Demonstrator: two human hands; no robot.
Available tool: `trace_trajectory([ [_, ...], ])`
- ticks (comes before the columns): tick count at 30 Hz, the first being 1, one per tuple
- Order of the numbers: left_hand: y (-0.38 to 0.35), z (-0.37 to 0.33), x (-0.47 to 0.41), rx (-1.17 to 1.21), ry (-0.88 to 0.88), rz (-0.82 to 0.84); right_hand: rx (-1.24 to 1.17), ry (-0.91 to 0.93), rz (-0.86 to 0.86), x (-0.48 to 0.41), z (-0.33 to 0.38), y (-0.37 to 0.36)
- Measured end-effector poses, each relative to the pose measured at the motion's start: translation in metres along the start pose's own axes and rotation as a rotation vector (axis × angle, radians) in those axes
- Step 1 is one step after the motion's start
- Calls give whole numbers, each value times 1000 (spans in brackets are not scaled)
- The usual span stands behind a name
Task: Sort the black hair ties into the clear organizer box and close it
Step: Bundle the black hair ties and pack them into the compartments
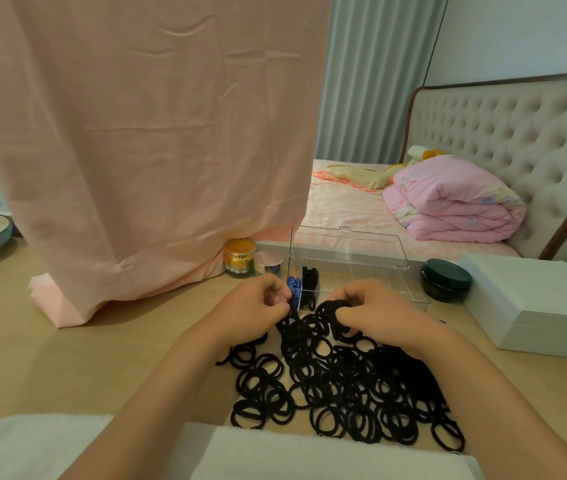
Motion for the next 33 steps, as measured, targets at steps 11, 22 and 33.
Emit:
trace_trajectory([
  [11,-23,-9,-2,424,48,96,-374,123,125,4,26,-27],
  [22,-29,-16,2,468,19,246,-33,6,-35,-6,6,-16],
  [33,-19,-13,2,436,-10,102,-412,22,88,-6,-10,-20],
])
Point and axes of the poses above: each hand's wrist, its own x-axis away from the middle knuckle, its own y-axis out of the back of the hand, z = x × y, the point moved 9 cm from there along -x, towards the middle knuckle, and after that the axes turned 13 degrees about z, right-handed, at the moved point
